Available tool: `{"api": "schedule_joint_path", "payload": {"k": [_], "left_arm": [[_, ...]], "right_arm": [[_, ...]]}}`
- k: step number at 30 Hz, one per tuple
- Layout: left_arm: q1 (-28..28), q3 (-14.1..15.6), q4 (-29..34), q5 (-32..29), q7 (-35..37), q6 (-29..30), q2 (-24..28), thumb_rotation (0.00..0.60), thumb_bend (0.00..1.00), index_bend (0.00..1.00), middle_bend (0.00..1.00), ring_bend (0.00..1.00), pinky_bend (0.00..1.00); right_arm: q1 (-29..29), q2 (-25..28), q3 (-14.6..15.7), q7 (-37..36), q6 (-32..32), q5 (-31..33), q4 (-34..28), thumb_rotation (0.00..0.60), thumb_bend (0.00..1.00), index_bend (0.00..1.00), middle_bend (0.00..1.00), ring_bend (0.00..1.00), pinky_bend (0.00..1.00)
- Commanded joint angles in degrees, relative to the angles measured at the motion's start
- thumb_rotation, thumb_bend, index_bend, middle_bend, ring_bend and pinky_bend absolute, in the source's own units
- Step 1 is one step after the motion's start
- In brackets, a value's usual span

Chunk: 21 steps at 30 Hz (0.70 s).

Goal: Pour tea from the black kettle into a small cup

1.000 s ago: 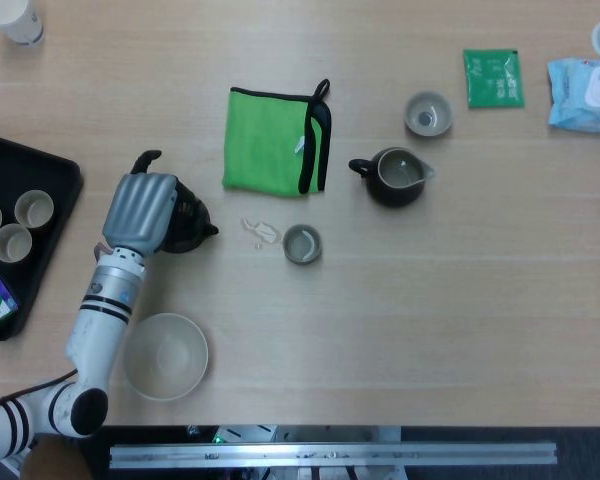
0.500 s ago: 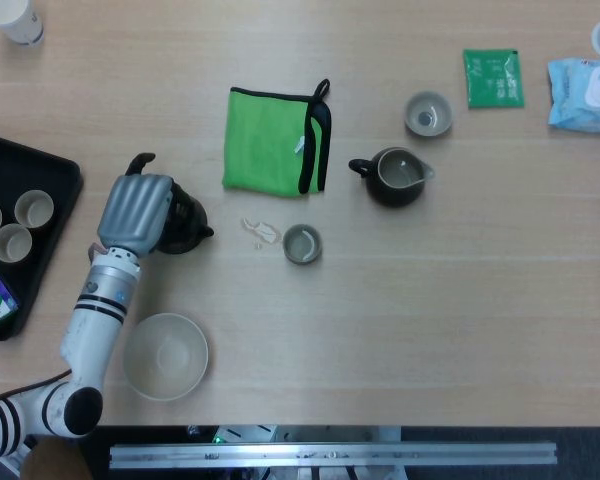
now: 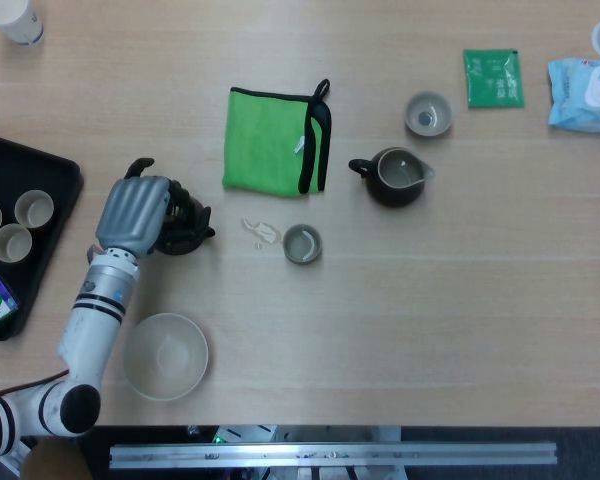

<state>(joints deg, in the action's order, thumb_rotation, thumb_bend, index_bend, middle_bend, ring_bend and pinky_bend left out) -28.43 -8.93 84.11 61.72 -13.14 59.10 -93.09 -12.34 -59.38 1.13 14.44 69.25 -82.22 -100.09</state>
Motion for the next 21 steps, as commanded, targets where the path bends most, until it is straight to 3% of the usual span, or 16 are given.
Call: {"api": "schedule_joint_path", "payload": {"k": [1, 5, 13, 21], "left_arm": [[-0.1, 0.0, 0.5, -0.5, -0.2, -0.3, 0.5, 0.255, 0.34, 0.53, 0.55, 0.44, 0.11], [0.0, 0.0, 1.3, -0.6, 0.4, -0.2, 0.9, 0.208, 0.31, 0.49, 0.49, 0.38, 0.09], [0.2, -0.1, 3.1, 0.6, 3.4, -0.3, 2.3, 0.053, 0.26, 0.41, 0.39, 0.29, 0.08], [-0.1, 0.4, 4.3, 0.3, 4.7, -1.9, 3.6, 0.006, 0.25, 0.23, 0.26, 0.2, 0.07]], "right_arm": [[0.0, 0.0, 0.0, 0.0, 0.0, -0.1, 0.0, 0.6, 0.2, 0.1, 0.19, 0.1, 0.2], [0.0, -0.1, 0.0, -0.1, 0.0, -0.2, 0.0, 0.6, 0.2, 0.1, 0.19, 0.1, 0.2], [0.0, 0.1, -0.1, -0.4, 0.3, -0.3, -0.1, 0.6, 0.2, 0.1, 0.19, 0.1, 0.2], [0.1, 0.2, -0.1, -0.5, 0.5, -0.3, -0.2, 0.6, 0.2, 0.1, 0.19, 0.1, 0.2]]}}
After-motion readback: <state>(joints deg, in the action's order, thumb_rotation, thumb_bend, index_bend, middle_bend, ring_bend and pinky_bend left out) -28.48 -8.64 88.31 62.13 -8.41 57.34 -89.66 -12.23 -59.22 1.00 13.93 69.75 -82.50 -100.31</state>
